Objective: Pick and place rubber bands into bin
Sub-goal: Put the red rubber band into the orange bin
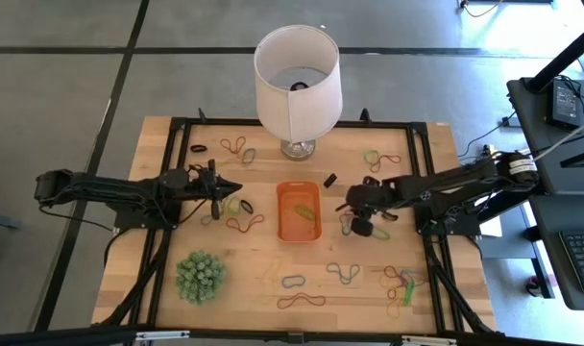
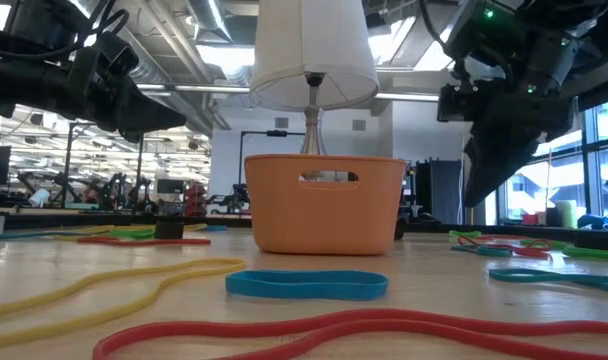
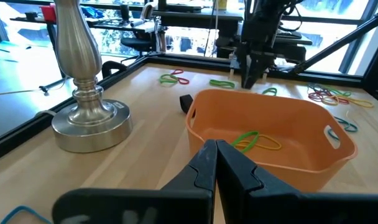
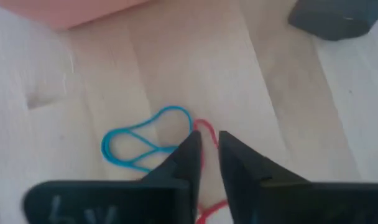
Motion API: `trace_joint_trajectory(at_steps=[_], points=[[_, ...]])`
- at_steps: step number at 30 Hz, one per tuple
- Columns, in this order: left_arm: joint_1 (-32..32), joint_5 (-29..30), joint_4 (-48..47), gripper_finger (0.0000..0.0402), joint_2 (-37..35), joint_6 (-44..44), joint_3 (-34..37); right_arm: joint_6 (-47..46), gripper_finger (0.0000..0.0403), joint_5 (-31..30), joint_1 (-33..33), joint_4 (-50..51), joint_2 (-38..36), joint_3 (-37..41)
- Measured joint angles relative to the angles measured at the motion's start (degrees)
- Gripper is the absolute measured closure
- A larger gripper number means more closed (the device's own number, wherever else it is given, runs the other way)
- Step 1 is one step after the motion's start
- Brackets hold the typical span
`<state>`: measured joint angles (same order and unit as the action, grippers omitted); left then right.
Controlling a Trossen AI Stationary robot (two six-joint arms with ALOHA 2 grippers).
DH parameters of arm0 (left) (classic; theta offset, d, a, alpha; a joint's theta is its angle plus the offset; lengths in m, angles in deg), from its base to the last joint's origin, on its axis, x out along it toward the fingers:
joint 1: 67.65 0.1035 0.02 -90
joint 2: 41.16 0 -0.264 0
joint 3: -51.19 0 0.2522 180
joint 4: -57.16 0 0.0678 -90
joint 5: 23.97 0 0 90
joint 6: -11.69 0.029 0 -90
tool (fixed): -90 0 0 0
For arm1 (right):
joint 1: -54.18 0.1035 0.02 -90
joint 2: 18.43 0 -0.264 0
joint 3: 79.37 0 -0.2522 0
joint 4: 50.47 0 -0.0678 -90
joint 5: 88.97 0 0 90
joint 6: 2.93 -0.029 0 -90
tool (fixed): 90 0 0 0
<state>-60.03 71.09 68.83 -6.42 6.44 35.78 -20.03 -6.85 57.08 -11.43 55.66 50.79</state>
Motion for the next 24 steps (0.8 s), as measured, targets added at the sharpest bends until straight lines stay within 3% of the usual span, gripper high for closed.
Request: trace_joint_trajectory(at_steps=[7,15,19,24], points=[[0.0,0.0,0.0,0.0397,0.0,0.0,0.0,2.5,0.0278,0.0,-0.9,-4.1,6.0,0.0],[0.0,0.0,0.0,0.0398,0.0,0.0,0.0,4.1,0.0275,0.0,-0.9,-4.2,11.6,0.0],[0.0,0.0,0.0,0.0398,0.0,0.8,0.0,4.3,0.0306,0.2,-0.9,-4.4,12.2,-0.2],[0.0,0.0,0.0,0.0398,0.0,1.5,0.0,5.6,0.0388,0.2,-0.8,-4.5,11.8,-0.2]])
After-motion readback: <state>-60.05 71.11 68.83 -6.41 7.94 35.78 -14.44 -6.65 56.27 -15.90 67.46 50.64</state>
